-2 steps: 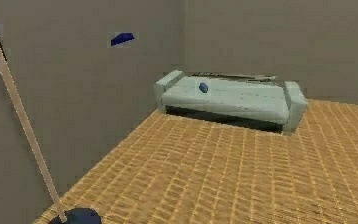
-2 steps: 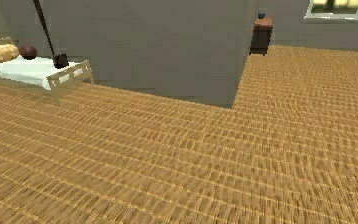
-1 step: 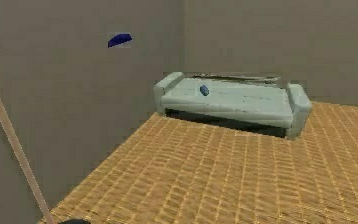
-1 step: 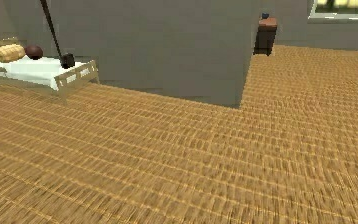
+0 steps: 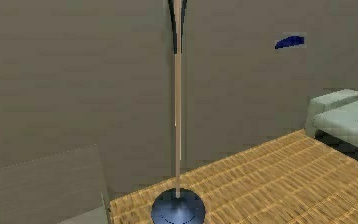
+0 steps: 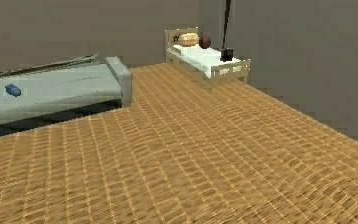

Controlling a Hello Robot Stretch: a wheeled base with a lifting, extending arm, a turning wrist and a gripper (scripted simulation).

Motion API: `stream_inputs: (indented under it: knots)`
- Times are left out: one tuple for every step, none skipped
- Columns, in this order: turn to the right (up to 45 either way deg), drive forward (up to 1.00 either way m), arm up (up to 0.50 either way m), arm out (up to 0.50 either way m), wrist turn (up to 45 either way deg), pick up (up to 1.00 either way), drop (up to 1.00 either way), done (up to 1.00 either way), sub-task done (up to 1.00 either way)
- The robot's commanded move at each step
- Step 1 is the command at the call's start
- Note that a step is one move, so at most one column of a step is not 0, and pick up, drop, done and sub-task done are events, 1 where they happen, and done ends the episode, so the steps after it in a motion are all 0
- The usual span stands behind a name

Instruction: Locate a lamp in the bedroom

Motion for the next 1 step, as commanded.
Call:
stream_inputs:
  knots:
    - [0.0,0.00,0.00,0.00,0.0,0.00,0.00,1.00,0.00]
